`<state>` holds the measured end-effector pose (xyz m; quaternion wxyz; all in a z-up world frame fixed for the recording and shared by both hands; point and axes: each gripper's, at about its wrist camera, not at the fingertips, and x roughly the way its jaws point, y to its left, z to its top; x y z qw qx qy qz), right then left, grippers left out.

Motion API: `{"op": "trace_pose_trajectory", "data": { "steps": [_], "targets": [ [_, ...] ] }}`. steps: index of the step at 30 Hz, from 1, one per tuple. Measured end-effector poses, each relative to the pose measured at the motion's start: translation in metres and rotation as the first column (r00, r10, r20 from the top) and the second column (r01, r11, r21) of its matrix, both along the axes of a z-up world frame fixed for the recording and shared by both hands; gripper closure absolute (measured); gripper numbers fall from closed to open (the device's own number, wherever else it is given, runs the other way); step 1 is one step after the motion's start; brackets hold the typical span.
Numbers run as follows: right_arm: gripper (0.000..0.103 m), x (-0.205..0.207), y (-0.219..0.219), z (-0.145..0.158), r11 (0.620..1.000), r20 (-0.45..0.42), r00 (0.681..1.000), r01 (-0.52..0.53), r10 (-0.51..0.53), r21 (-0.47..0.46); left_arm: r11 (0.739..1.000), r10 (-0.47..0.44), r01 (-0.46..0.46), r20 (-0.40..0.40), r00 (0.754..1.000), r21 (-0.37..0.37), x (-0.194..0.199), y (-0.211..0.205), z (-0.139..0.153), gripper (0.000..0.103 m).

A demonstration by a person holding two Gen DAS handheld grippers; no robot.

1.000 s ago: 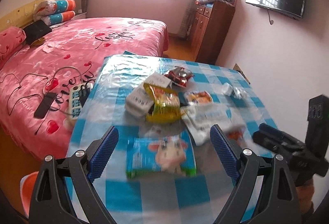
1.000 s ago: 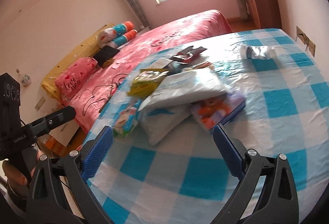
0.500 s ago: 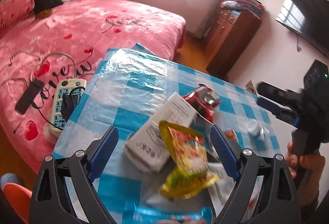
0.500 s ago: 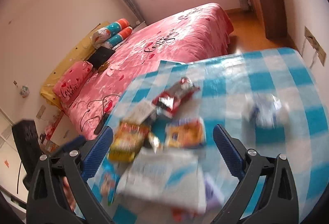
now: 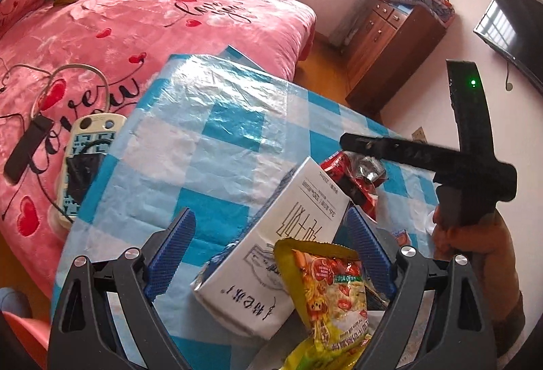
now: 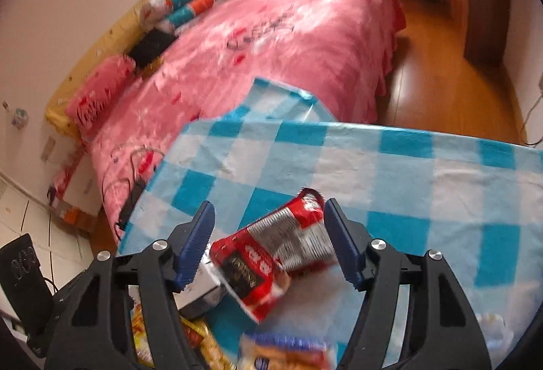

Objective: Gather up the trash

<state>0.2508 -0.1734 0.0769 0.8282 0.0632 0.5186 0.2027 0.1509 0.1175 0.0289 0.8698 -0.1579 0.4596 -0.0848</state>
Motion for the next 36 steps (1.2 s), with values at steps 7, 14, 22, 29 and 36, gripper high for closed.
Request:
{"op": "trace_pose_trajectory", "data": {
  "steps": [7, 14, 22, 29, 36],
  "targets": [
    [0.048, -0.018, 0.001, -0.002, 0.994, 0.022, 0.996, -0.082, 0.084, -0.072, 0.998, -0.058, 0.060, -0.044, 0.997, 0.033, -0.004, -0.012, -0.013, 0.031],
    [0.058, -0.055, -0.001, 0.002, 0.988, 0.023, 0.990, -0.135, 0.137, -0.075, 0.995, -0.095, 0.097, -0.071, 0.993, 0.014, -0.034, -0.016, -0.014, 0.034],
    [0.058, -0.118, 0.016, -0.016, 0.984, 0.016, 0.985, -0.170, 0.171, -0.056, 0.988, -0.157, 0.157, -0.087, 0.984, -0.007, -0.087, -0.028, -0.014, 0.034],
    [0.059, -0.156, 0.019, -0.024, 0.984, -0.005, 0.984, -0.178, 0.179, 0.015, 0.972, -0.231, 0.233, -0.077, 0.970, 0.020, -0.117, -0.041, -0.011, 0.034],
    [0.050, -0.168, -0.056, 0.000, 0.997, 0.136, 0.990, 0.016, -0.027, 0.082, 0.933, -0.334, 0.338, -0.052, 0.941, 0.124, -0.129, -0.045, 0.000, 0.024]
  ]
}}
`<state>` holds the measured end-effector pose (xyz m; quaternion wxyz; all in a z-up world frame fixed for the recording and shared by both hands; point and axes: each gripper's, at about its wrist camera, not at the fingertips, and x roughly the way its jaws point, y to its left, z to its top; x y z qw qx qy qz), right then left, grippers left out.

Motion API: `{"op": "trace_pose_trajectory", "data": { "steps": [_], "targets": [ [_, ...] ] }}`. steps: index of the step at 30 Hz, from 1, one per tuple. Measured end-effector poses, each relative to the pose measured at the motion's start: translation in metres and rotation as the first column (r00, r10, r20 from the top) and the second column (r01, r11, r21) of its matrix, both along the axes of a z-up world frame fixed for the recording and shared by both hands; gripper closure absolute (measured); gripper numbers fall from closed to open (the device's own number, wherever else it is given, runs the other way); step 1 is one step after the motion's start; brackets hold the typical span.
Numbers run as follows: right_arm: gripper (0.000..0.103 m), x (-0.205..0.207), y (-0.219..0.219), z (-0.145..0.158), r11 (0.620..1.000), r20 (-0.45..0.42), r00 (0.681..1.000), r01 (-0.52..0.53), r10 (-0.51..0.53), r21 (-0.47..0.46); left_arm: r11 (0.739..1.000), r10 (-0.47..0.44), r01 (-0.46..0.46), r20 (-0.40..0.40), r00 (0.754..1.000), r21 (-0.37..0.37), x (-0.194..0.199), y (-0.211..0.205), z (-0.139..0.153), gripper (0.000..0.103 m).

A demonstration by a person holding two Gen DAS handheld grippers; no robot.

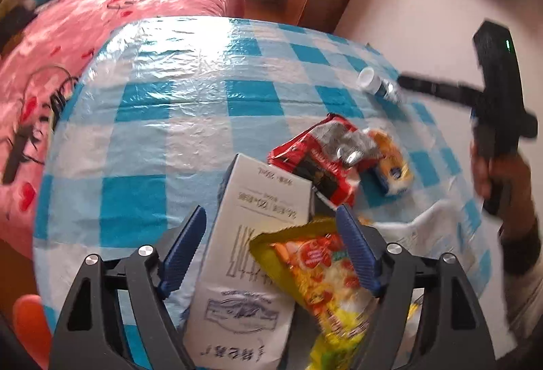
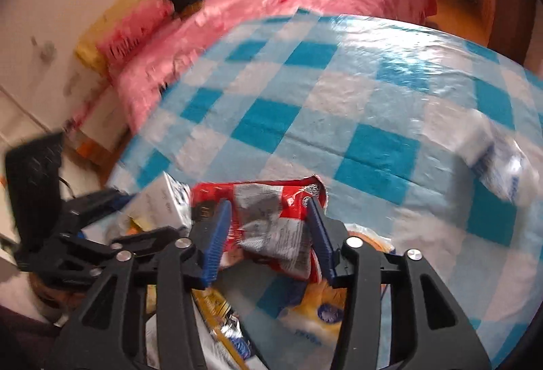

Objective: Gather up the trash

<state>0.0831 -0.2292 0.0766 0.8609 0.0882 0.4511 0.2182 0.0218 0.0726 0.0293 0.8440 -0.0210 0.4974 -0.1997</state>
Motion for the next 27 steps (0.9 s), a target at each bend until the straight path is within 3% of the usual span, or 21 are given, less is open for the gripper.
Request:
{"op": "trace_pose_trajectory", "data": {
  "steps": [1, 2, 5, 8, 21, 27],
  "targets": [
    [0.041, 0.000, 0.000, 0.000, 1.000, -0.001, 1.000, -0.001, 0.001, 0.001, 1.000, -0.016, 0.016, -0.005, 1.000, 0.020, -0.001, -0.002, -0.001, 0.024],
    [0.032, 0.003, -0.012, 0.004, 0.996, 0.058, 0.997, 0.045, -0.040, -0.077, 0.999, -0.028, 0.028, -0.008, 1.000, 0.023, -0.003, -0.003, -0.001, 0.024],
    [0.023, 0.011, -0.021, 0.001, 0.980, 0.111, 0.993, 0.070, -0.050, -0.184, 0.998, -0.049, 0.049, -0.013, 0.999, 0.031, -0.001, -0.006, -0.003, 0.024],
    [0.014, 0.032, -0.020, -0.018, 0.963, 0.099, 0.995, 0.028, -0.001, -0.269, 0.997, -0.054, 0.055, -0.012, 0.998, 0.045, 0.002, -0.011, -0.005, 0.023],
    [0.010, 0.072, -0.005, -0.073, 0.957, 0.008, 0.994, -0.102, 0.109, -0.272, 0.999, -0.051, 0.051, -0.023, 0.998, 0.015, 0.011, -0.012, -0.017, 0.022],
    [0.010, 0.071, 0.012, -0.091, 0.961, 0.019, 0.997, -0.071, 0.079, -0.268, 0.998, -0.032, 0.031, 0.005, 0.999, 0.058, 0.009, -0.016, -0.017, 0.033]
  ]
}}
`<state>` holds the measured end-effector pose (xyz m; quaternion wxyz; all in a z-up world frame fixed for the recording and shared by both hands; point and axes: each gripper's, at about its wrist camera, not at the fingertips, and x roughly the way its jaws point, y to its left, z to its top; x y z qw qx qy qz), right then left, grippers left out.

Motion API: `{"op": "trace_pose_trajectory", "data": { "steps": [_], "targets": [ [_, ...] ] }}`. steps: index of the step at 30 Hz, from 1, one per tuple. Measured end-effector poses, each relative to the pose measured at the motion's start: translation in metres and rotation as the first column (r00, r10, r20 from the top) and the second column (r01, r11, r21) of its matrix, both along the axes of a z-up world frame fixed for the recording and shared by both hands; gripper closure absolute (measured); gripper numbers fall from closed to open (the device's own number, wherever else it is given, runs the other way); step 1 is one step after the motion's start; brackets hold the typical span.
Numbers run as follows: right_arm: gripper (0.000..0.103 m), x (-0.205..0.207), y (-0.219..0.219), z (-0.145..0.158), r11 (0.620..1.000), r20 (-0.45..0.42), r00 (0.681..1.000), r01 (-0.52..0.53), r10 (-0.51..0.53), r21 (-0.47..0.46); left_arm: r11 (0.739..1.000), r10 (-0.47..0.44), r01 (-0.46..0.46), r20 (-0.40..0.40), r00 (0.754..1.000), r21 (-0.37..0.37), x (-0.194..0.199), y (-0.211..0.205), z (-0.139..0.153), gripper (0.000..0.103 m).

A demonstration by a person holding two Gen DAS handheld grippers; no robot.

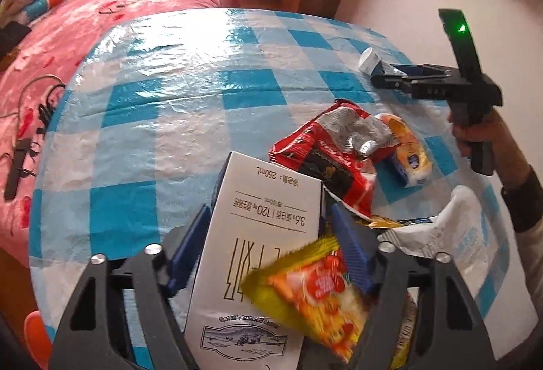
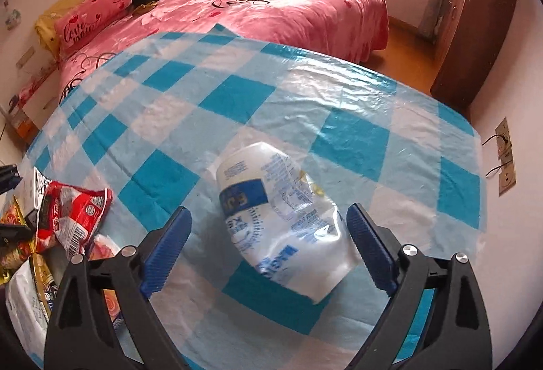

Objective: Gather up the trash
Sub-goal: 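Grasp the white yogurt pouch with the right tool while the left tool holds the carton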

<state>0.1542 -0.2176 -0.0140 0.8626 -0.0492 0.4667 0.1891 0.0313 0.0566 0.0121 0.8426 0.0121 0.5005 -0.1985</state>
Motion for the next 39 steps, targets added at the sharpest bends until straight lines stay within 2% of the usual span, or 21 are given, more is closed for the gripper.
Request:
{"op": "trace_pose_trajectory", "data": {
  "steps": [4, 7, 12, 16, 21, 26, 39],
  "targets": [
    [0.022, -0.013, 0.004, -0.008, 0.999, -0.003, 1.000, 0.031, -0.031, 0.026, 1.000, 0.014, -0.014, 0.013, 1.000, 0.008, -0.002, 0.000, 0.000, 0.035],
    [0.037, -0.012, 0.010, -0.015, 0.998, -0.013, 0.999, 0.048, -0.047, 0.039, 1.000, 0.022, -0.023, 0.027, 0.999, 0.022, -0.005, 0.000, 0.001, 0.035],
    [0.038, -0.020, 0.018, -0.016, 0.997, -0.015, 0.997, 0.072, -0.071, 0.039, 0.998, 0.041, -0.042, 0.049, 0.998, 0.035, -0.008, 0.002, 0.003, 0.036],
    [0.038, -0.028, 0.018, -0.014, 0.994, -0.010, 0.995, 0.097, -0.097, 0.047, 0.997, 0.074, -0.075, 0.068, 0.995, 0.015, -0.010, 0.010, 0.008, 0.036],
    [0.038, -0.046, 0.021, -0.008, 0.985, 0.015, 0.988, 0.150, -0.152, 0.088, 0.992, 0.124, -0.120, 0.090, 0.988, -0.048, -0.013, 0.027, 0.020, 0.036],
    [0.038, -0.058, 0.027, -0.014, 0.977, 0.034, 0.984, 0.172, -0.178, 0.123, 0.979, 0.175, -0.160, 0.121, 0.977, -0.123, -0.020, 0.044, 0.039, 0.036],
    [0.038, -0.103, 0.018, 0.032, 0.961, 0.121, 0.968, 0.191, -0.218, 0.202, 0.953, 0.236, -0.189, 0.192, 0.953, -0.238, -0.048, 0.077, 0.074, 0.037]
  ]
}}
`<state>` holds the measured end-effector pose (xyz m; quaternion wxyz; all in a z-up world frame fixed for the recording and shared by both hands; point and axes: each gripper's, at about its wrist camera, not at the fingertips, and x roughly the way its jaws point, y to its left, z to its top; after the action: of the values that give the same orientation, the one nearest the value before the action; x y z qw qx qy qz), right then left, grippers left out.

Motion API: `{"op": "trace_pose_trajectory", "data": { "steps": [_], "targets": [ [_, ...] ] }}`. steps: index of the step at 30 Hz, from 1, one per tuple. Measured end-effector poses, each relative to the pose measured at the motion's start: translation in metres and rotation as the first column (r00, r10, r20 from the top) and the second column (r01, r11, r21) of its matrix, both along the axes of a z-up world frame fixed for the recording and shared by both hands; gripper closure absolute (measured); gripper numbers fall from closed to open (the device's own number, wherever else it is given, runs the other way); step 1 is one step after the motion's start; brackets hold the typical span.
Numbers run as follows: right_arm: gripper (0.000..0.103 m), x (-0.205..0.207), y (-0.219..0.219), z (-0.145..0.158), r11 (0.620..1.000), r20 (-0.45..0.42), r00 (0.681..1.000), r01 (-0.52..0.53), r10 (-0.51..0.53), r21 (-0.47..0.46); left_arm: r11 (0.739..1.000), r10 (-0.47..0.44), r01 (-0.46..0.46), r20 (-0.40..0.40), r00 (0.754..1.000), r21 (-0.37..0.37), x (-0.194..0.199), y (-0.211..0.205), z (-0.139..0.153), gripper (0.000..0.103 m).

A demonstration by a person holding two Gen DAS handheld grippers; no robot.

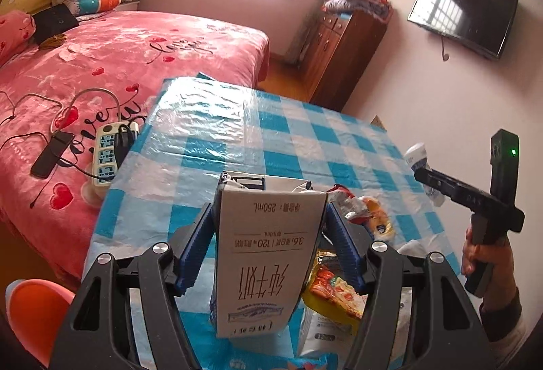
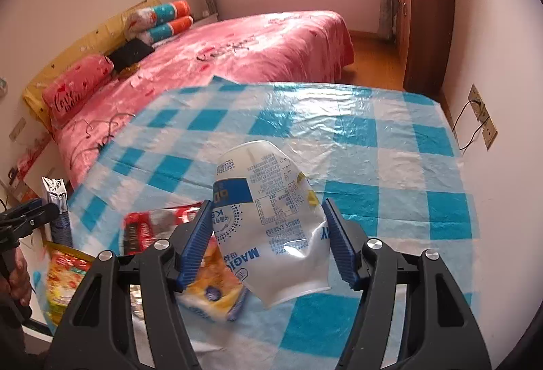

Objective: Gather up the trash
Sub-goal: 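Grasp the white yogurt pouch with the right tool while the left tool holds the carton, then drop the carton and yogurt pouch into the orange bucket with both tools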

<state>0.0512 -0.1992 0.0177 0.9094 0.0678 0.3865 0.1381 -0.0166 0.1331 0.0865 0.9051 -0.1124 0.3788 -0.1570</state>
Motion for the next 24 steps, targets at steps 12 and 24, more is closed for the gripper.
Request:
{"op": "trace_pose_trajectory", "data": {
  "steps": [12, 24],
  "targets": [
    [0.038, -0.032, 0.028, 0.024, 0.997, 0.046, 0.998, -0.046, 0.044, 0.055, 0.994, 0.055, -0.050, 0.059, 0.997, -0.097, -0.033, 0.033, 0.019, 0.037],
    [0.038, -0.070, 0.096, 0.039, 0.981, 0.047, 0.985, -0.168, 0.165, 0.091, 0.987, 0.108, -0.095, 0.095, 0.990, -0.126, -0.065, 0.075, 0.032, 0.037]
  ]
}}
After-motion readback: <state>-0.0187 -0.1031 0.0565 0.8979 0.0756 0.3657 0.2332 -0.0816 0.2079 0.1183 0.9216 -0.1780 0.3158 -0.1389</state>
